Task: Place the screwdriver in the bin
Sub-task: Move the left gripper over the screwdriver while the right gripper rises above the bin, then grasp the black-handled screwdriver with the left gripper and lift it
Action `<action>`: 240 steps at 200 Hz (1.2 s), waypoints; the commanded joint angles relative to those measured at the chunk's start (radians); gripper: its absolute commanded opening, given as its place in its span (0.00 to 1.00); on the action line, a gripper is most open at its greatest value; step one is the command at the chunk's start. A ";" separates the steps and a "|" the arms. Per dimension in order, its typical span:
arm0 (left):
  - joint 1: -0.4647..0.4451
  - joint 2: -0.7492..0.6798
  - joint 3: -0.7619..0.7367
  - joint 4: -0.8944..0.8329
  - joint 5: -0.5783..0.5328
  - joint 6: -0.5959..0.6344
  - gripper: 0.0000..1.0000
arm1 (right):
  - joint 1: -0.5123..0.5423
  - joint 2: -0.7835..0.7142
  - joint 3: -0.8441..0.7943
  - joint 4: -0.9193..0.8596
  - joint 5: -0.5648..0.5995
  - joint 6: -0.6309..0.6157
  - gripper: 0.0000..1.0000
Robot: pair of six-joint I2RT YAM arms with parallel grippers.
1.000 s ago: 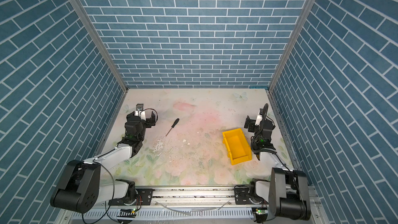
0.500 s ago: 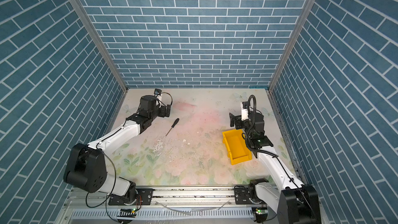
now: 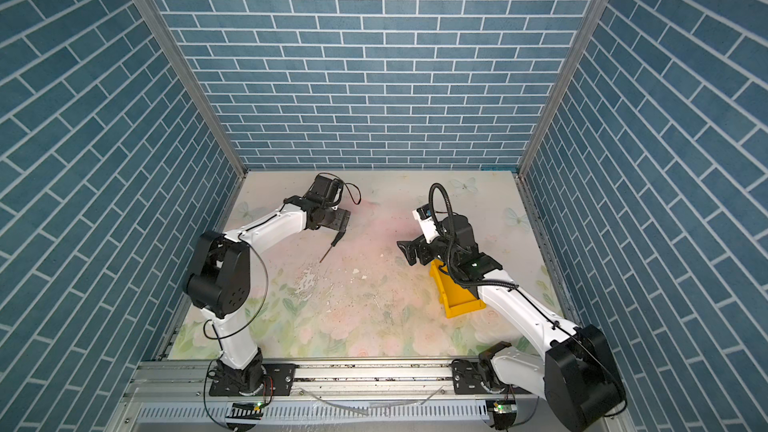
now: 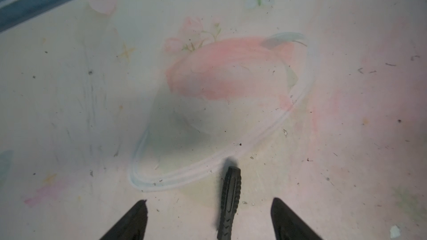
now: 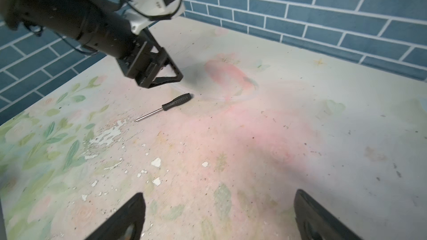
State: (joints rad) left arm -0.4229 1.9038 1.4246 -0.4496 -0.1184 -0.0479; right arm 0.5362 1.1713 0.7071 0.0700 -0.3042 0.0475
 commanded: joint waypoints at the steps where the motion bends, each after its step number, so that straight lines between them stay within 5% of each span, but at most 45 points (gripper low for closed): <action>1: -0.010 0.063 0.063 -0.134 -0.018 -0.008 0.76 | 0.040 0.020 0.032 -0.015 -0.007 0.016 0.99; 39: -0.012 0.151 0.124 -0.187 0.004 -0.009 0.57 | 0.086 0.058 0.025 0.028 0.011 0.053 0.99; 115: -0.012 0.325 0.307 -0.364 0.040 -0.065 0.41 | 0.110 0.087 0.037 0.023 0.036 0.049 0.99; 180: -0.012 0.335 0.289 -0.347 0.054 -0.086 0.17 | 0.111 0.083 0.032 0.021 0.059 0.049 0.99; 240: -0.014 0.206 0.184 -0.213 0.057 -0.127 0.16 | 0.111 0.094 0.035 0.065 0.087 0.109 0.99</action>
State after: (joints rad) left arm -0.4305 2.1830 1.6615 -0.7116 -0.0719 -0.1467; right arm 0.6415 1.2533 0.7071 0.0853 -0.2382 0.1001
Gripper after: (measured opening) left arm 0.222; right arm 0.988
